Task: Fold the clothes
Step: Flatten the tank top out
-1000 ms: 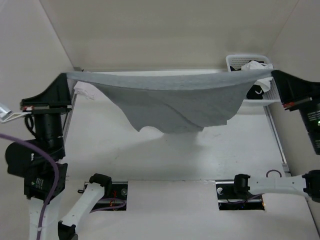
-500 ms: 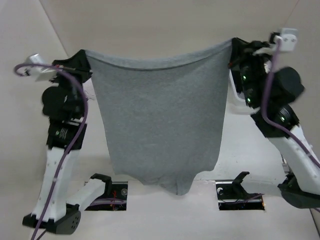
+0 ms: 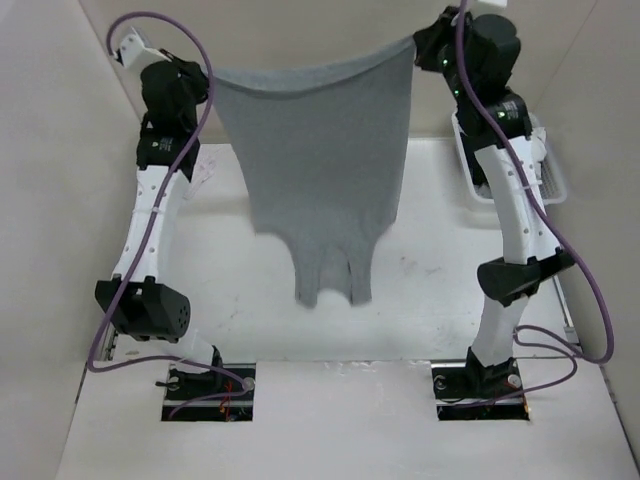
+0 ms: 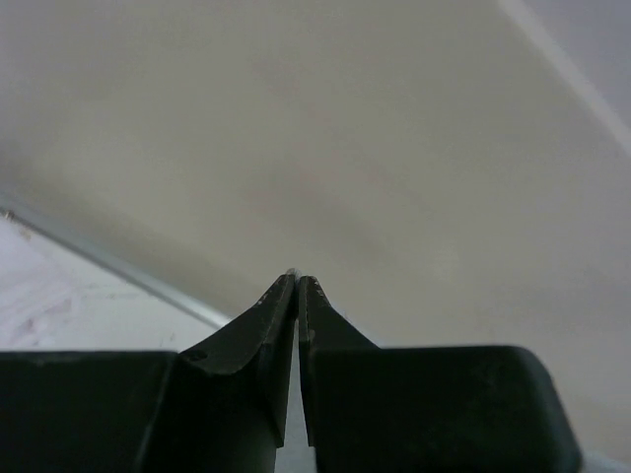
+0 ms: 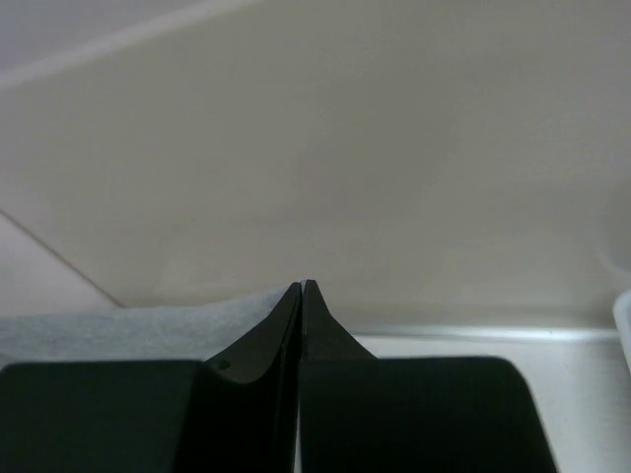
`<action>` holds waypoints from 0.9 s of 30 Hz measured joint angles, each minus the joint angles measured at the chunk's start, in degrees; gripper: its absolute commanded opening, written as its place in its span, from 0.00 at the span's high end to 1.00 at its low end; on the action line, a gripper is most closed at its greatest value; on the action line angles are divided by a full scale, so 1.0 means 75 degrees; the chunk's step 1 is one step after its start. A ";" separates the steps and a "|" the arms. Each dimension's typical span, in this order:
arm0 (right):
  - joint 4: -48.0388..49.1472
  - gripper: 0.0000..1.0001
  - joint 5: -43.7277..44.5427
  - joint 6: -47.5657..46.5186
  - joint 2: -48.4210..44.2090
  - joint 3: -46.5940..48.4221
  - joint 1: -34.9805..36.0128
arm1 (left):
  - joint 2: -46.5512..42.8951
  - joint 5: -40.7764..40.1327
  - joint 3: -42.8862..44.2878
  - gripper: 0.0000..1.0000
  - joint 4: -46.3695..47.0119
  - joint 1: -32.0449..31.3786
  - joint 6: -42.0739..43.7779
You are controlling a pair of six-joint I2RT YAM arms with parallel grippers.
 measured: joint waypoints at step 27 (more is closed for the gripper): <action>0.1326 1.00 0.0044 0.0393 -0.6292 -0.9687 0.0571 | -0.5047 -0.0364 -0.6714 0.96 0.0664 -0.0571 0.0210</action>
